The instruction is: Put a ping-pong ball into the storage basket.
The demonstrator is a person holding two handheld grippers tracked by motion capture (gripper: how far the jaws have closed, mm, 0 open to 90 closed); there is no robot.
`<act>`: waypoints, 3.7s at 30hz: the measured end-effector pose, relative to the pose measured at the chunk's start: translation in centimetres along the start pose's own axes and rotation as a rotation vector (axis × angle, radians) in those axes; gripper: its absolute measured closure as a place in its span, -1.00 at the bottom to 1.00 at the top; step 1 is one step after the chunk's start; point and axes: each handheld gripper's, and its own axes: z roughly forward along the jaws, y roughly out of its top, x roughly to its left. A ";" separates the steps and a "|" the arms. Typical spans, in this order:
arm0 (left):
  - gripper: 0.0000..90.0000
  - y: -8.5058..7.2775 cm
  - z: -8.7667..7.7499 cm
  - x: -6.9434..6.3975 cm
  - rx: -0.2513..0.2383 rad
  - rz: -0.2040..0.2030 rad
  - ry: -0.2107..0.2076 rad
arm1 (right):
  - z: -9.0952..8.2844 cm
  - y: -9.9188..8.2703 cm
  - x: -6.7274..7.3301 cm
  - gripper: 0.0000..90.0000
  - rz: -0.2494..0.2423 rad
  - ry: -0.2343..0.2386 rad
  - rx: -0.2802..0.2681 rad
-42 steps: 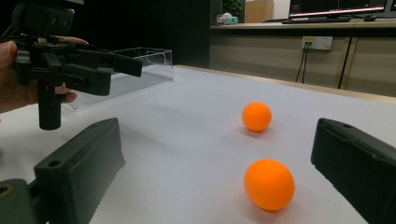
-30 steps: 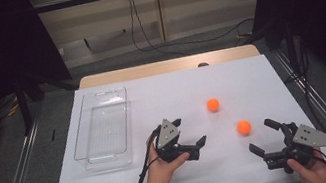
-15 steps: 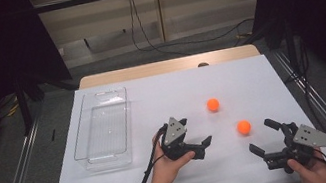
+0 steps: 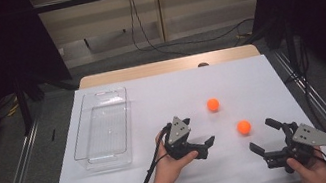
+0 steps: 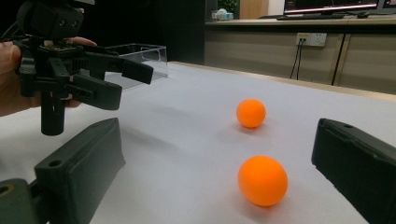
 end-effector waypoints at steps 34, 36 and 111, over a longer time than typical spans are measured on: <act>-0.93 0.6 2.1 -0.6 0.027 0.026 -0.011 | 0.1 0.0 0.1 -0.97 -0.010 0.012 0.001; -0.93 0.7 2.3 -0.8 0.031 0.032 -0.015 | 0.1 0.0 0.1 -0.97 -0.010 0.014 0.001; -0.93 1.7 5.5 -1.9 0.079 0.042 -0.073 | 0.1 0.0 0.2 -0.97 -0.022 0.033 0.009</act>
